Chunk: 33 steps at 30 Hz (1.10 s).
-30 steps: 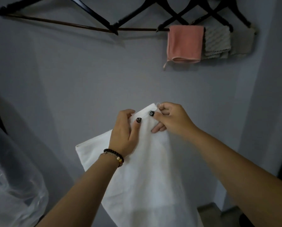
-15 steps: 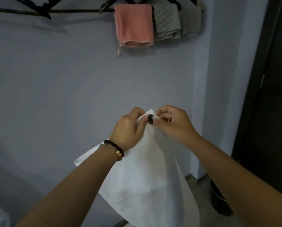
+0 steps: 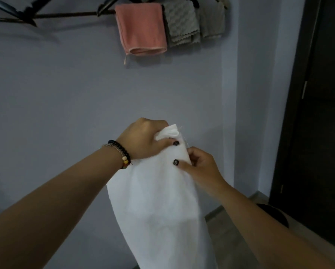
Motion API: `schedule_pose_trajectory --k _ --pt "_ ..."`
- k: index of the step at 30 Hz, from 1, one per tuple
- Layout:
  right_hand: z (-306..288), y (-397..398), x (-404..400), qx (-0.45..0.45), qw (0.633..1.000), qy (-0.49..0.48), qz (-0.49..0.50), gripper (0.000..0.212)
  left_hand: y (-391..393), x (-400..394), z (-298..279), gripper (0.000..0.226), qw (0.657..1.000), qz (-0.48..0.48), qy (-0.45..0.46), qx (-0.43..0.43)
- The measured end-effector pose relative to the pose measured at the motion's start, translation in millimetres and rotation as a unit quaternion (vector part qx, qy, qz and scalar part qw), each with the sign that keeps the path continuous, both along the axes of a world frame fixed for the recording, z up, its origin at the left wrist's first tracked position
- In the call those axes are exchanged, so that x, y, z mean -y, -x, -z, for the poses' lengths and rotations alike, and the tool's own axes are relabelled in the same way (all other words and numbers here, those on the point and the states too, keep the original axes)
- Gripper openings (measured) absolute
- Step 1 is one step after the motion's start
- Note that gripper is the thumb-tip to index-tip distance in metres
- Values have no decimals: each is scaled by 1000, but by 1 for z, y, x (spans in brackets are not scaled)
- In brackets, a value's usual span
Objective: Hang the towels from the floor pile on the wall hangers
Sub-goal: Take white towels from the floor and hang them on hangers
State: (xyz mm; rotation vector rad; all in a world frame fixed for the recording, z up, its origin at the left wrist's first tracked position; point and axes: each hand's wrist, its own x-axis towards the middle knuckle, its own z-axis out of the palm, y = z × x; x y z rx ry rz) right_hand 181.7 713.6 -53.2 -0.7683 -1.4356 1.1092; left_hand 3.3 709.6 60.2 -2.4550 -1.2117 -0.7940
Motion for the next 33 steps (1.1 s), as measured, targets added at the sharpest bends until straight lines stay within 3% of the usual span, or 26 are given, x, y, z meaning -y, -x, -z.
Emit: schedule_pose_trajectory --k 3,7,13,17,20,27,30,33 --pt "2 2 -4 30 998 8 -50 18 8 0 1 24 998 -16 -51 41" --pt "15 6 -7 142 980 69 -124 24 24 -3 -6 23 979 -27 -47 195" --pt "35 8 -16 259 961 43 -83 39 57 -4 -15 27 939 -114 -9 325" --pt "61 -1 -24 360 927 32 -95 45 82 -1 -14 26 894 -159 -41 417" --pt "81 -8 -31 380 923 20 -57 29 103 4 -11 26 869 -200 -52 450" --pt "69 0 -43 320 942 -90 56 22 150 27 9 28 844 -222 -17 489" --pt "42 8 -45 339 924 -153 87 41 162 47 14 35 841 -217 -17 496" --pt "11 20 -41 350 913 -183 105 33 167 64 11 33 847 -216 -39 485"
